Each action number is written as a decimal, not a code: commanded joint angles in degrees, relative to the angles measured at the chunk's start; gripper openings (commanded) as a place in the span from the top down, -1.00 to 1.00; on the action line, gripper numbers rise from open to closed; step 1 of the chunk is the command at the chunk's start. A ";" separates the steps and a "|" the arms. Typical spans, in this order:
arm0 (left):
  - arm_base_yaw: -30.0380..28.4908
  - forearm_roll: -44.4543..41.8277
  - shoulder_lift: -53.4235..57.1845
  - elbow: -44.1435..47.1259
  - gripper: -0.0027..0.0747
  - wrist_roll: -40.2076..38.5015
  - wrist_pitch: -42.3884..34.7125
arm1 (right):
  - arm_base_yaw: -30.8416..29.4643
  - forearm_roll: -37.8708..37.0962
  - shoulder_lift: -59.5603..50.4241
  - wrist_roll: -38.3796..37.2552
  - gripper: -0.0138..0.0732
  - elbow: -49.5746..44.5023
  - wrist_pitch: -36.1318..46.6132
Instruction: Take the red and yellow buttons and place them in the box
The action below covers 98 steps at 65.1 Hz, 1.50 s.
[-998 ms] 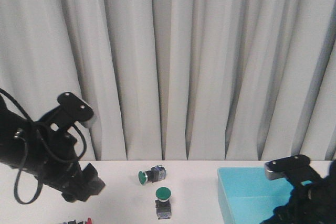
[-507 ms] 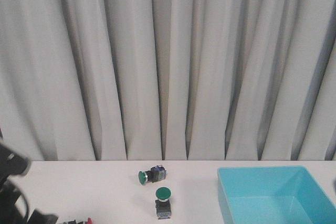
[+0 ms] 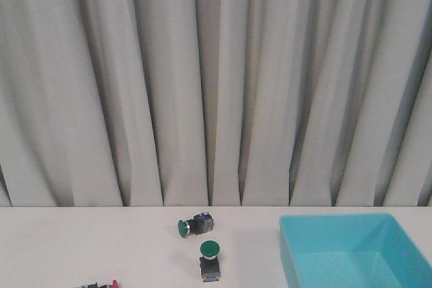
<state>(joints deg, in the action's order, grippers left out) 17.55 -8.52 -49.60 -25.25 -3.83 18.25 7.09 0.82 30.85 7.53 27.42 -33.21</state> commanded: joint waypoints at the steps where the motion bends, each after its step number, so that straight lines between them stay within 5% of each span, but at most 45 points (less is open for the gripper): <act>1: 0.07 -0.15 0.29 -1.30 0.43 -0.72 -4.28 | -0.33 -0.24 0.06 -0.09 0.33 1.11 3.58; 11: 0.07 -0.21 0.29 -1.30 0.95 -0.65 -4.28 | -0.33 -0.18 0.06 -0.09 0.60 1.11 3.41; 54: 0.07 -0.16 0.88 -0.23 0.95 -0.63 -3.83 | -0.33 -0.30 0.06 -0.12 0.70 1.11 1.57; 87: -14.46 3.85 45.70 26.44 0.95 1.36 -10.38 | -0.33 -0.20 0.06 -0.12 0.70 1.11 1.47; 98: -14.86 3.90 50.87 29.61 0.95 1.36 -14.46 | -0.33 -0.20 0.06 -0.12 0.70 1.11 1.37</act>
<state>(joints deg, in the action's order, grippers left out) 2.79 -5.16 0.09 1.44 -2.45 11.13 7.09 0.87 30.80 7.39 27.14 -35.06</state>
